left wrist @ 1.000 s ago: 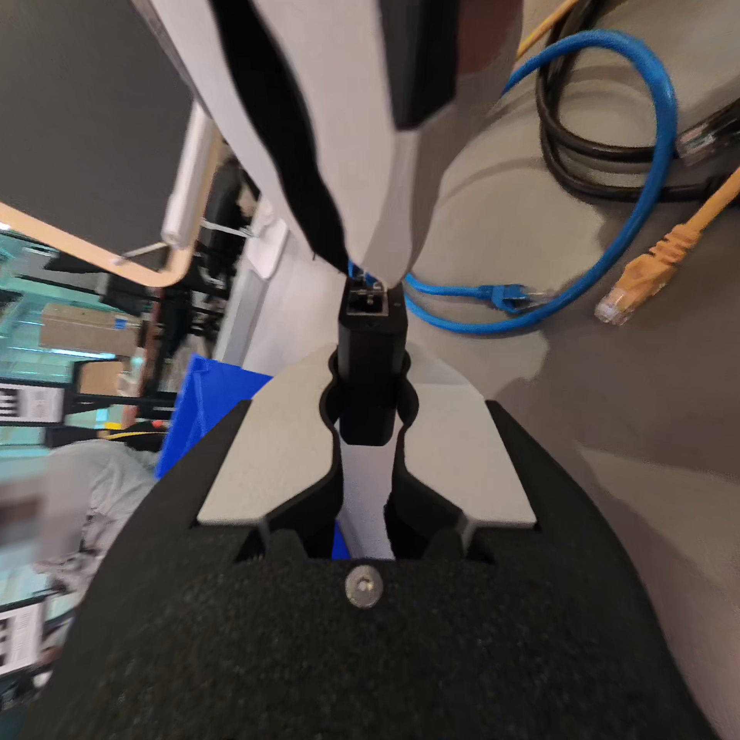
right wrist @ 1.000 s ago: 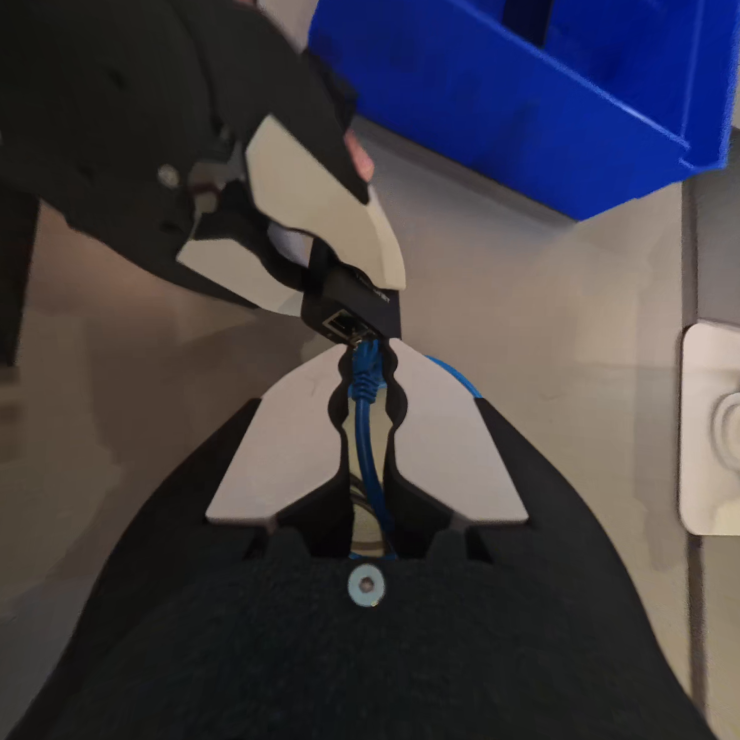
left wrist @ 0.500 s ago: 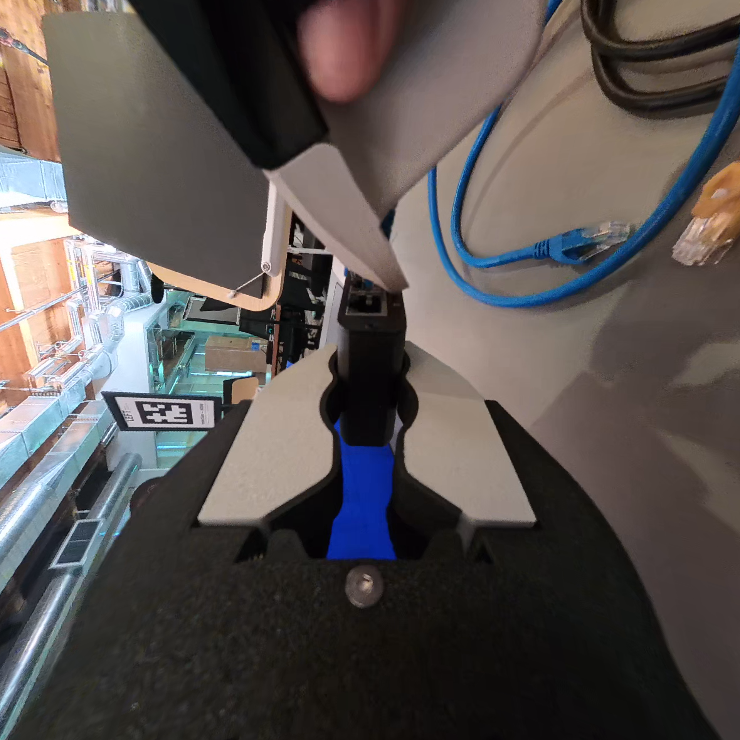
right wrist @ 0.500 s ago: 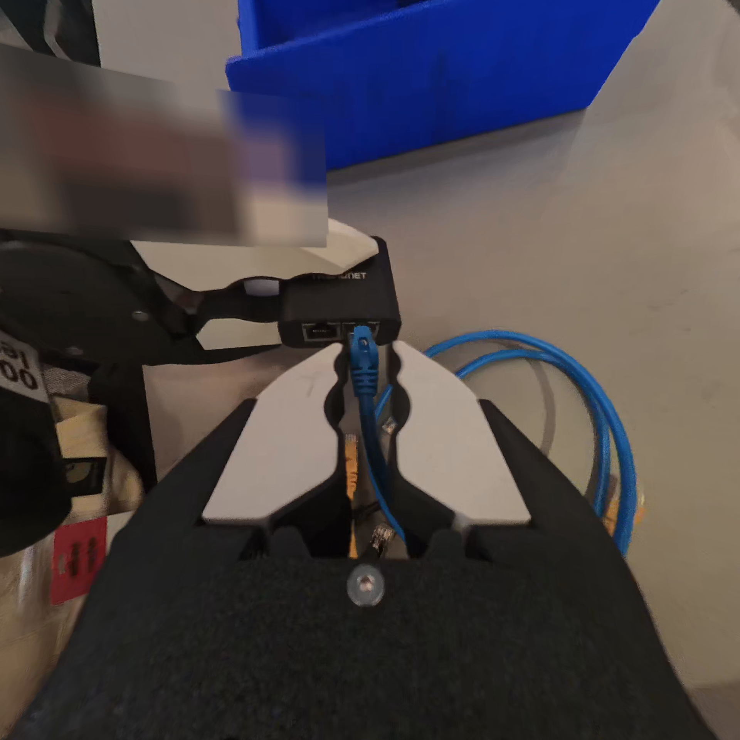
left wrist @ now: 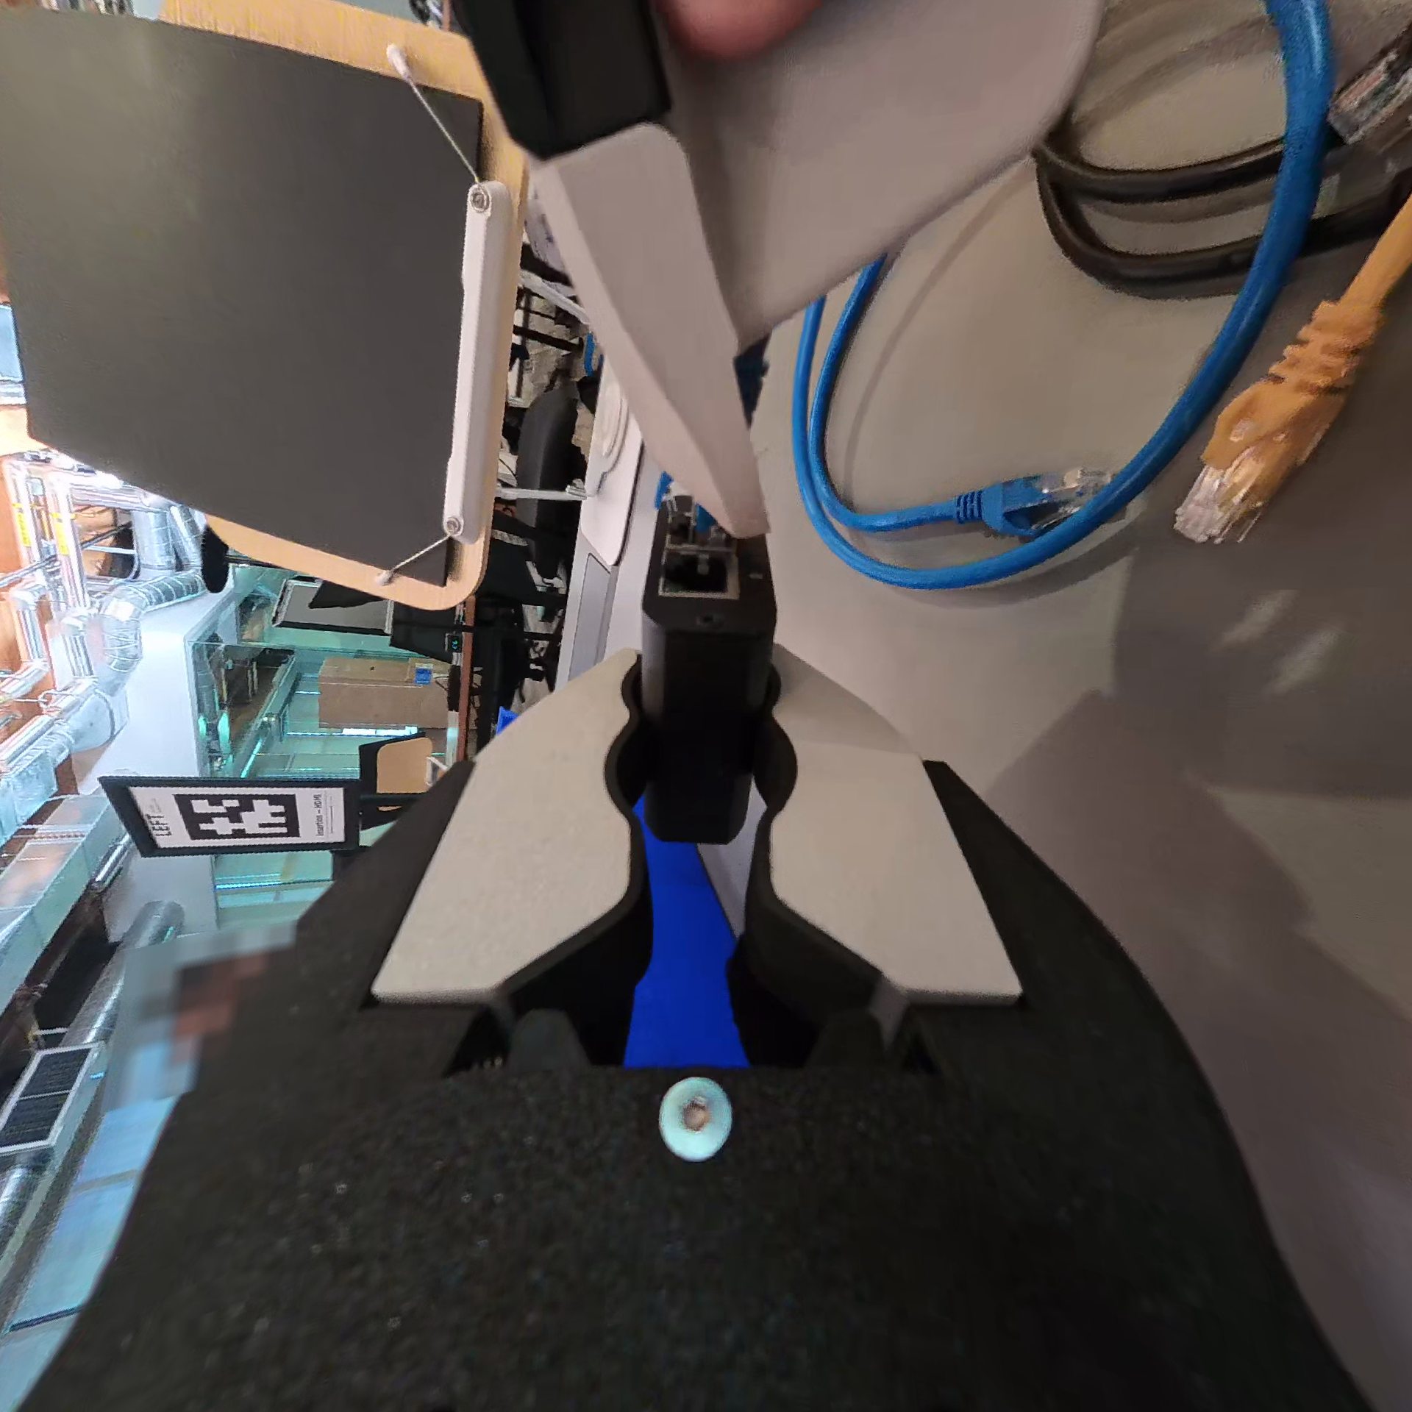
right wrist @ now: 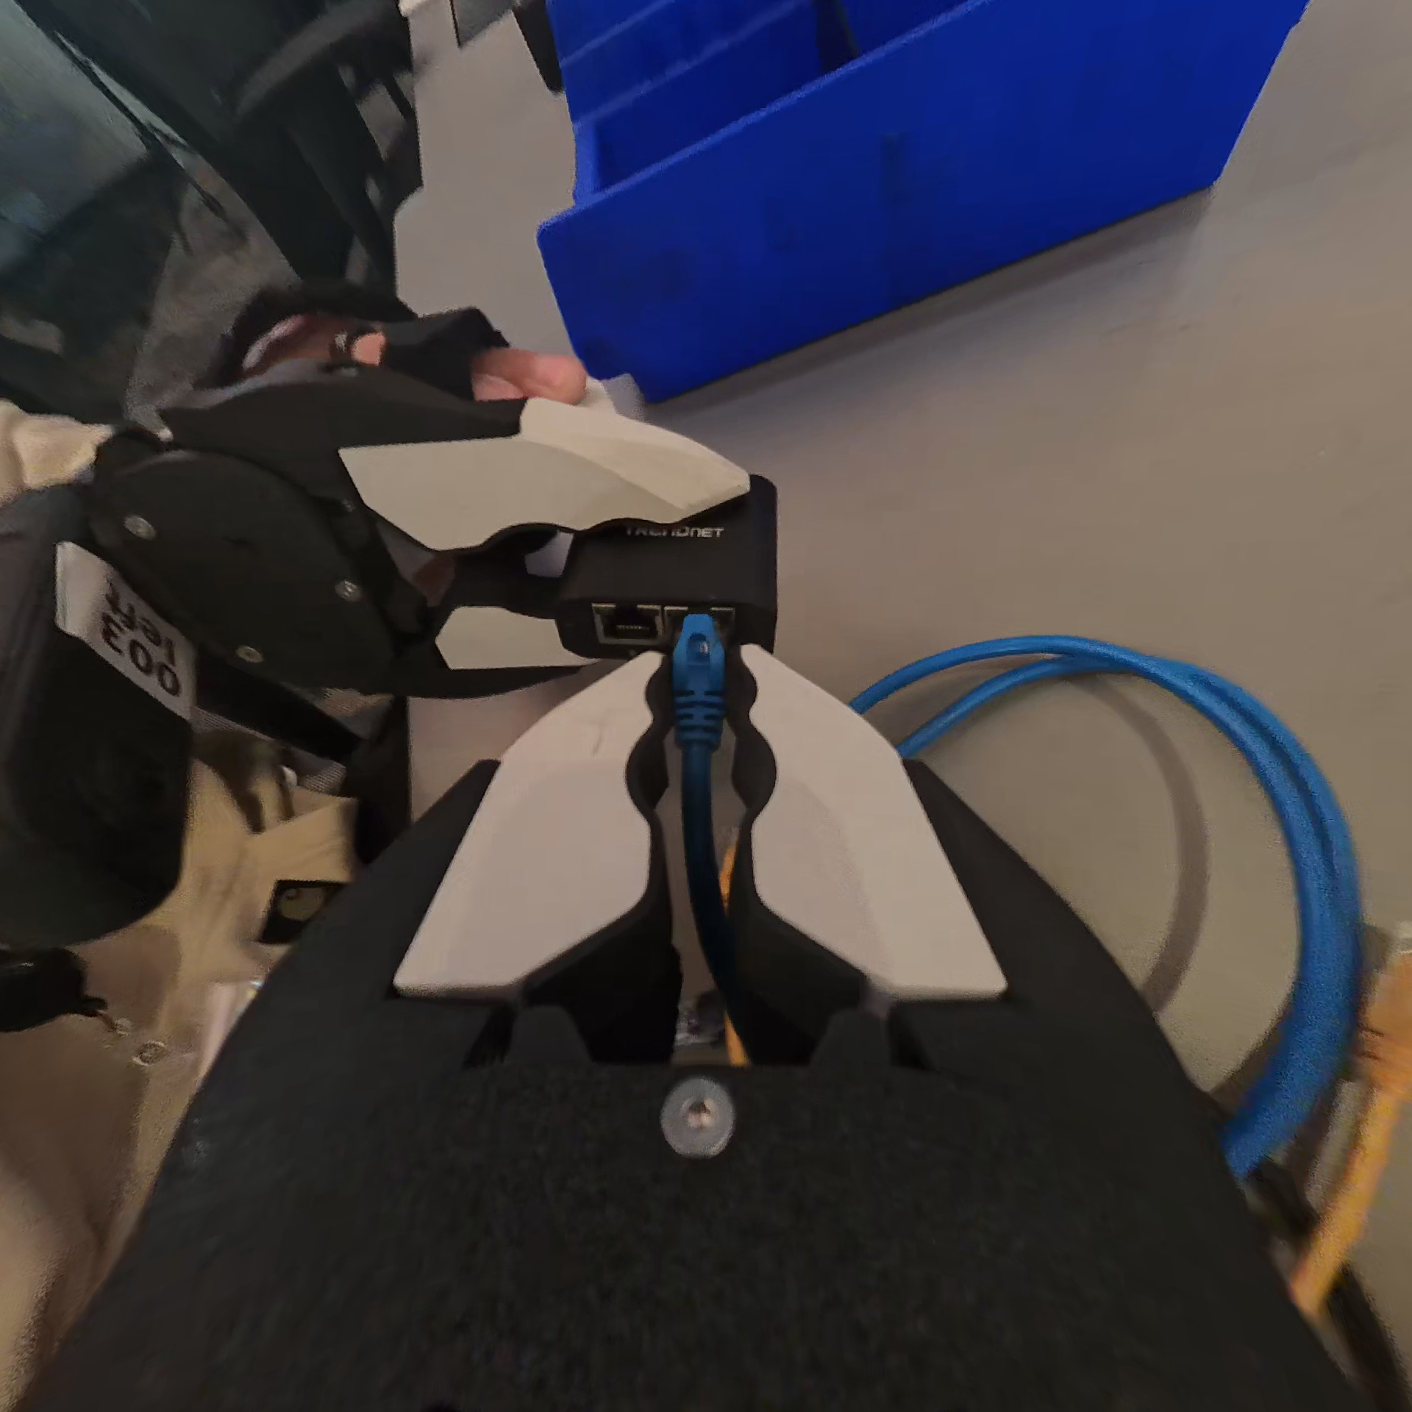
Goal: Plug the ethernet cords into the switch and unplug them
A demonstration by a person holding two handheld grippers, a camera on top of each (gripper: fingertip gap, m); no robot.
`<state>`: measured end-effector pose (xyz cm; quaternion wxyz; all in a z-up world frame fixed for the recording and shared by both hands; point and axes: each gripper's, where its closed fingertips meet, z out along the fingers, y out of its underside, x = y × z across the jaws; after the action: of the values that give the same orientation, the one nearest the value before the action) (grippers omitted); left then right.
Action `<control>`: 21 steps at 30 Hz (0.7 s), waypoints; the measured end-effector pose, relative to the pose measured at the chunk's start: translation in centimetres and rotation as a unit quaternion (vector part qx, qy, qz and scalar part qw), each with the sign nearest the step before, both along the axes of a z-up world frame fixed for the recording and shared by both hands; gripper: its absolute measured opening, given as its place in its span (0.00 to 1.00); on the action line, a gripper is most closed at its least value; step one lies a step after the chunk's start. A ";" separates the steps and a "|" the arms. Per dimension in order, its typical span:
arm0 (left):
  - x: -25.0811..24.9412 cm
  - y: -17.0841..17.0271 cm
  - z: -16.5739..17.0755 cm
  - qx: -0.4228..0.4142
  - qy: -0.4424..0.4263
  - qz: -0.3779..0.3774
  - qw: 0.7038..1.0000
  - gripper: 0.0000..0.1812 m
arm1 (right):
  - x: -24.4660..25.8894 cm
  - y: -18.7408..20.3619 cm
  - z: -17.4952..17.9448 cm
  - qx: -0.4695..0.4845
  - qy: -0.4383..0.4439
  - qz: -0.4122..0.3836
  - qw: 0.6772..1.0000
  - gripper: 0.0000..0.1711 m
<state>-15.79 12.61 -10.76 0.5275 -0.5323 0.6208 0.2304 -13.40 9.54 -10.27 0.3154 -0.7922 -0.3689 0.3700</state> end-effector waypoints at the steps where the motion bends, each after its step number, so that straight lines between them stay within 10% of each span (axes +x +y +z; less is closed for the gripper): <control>1: 0.0 0.0 0.1 0.007 0.002 -0.001 1.000 0.14 | -0.1 -0.1 0.1 -0.024 0.022 -0.004 0.999 0.08; 8: 0.1 -0.7 2.7 0.223 0.054 -0.049 0.972 0.13 | 1.8 -0.2 3.0 -0.274 0.154 0.009 0.949 0.12; 21: 0.2 -0.7 3.7 0.231 0.046 -0.036 0.971 0.13 | -0.2 -0.8 3.1 -0.449 0.198 0.068 0.869 0.08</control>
<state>-15.56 11.86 -7.02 0.6149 -0.3617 0.5932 0.3732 -13.58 8.78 -7.21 -0.0336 -0.7314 -0.1462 0.6652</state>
